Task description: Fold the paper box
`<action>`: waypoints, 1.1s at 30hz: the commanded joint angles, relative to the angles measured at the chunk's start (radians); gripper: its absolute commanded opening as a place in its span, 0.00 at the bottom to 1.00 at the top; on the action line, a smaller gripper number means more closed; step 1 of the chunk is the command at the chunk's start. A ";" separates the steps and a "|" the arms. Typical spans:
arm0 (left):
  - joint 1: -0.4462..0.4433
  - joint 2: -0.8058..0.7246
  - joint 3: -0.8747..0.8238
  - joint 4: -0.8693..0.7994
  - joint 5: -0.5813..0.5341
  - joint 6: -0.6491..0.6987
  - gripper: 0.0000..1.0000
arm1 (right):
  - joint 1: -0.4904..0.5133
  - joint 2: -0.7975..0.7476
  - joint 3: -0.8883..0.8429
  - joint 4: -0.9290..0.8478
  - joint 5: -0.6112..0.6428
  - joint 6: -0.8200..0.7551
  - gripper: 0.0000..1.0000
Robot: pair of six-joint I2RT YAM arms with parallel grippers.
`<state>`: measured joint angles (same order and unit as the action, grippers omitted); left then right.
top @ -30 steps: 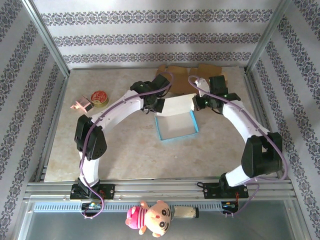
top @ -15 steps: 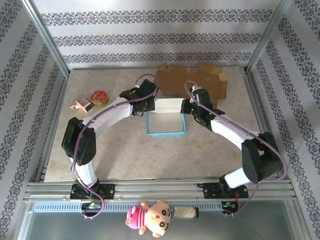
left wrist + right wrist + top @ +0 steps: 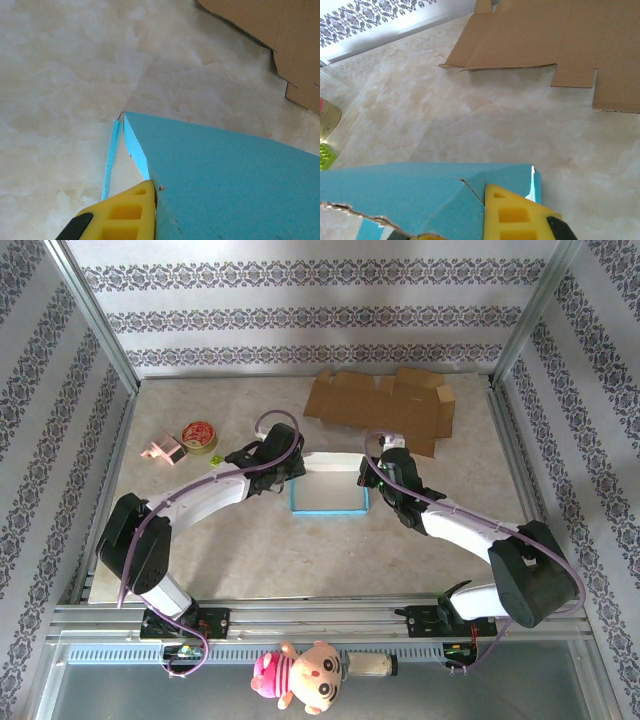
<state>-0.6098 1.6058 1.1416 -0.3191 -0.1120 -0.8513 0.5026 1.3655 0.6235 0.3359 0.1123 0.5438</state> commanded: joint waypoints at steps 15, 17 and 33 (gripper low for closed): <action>-0.062 -0.128 -0.248 0.111 -0.062 -0.110 0.17 | 0.073 -0.101 -0.224 0.111 0.103 -0.028 0.01; -0.073 -0.135 -0.270 0.131 -0.065 -0.115 0.20 | 0.080 -0.109 -0.243 0.110 0.103 -0.033 0.01; -0.166 -0.175 -0.399 0.321 -0.112 -0.063 0.38 | 0.162 -0.062 -0.347 0.188 0.151 -0.078 0.02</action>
<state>-0.7624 1.4475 0.7609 -0.0711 -0.2134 -0.9401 0.6449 1.2736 0.2962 0.5335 0.2695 0.4717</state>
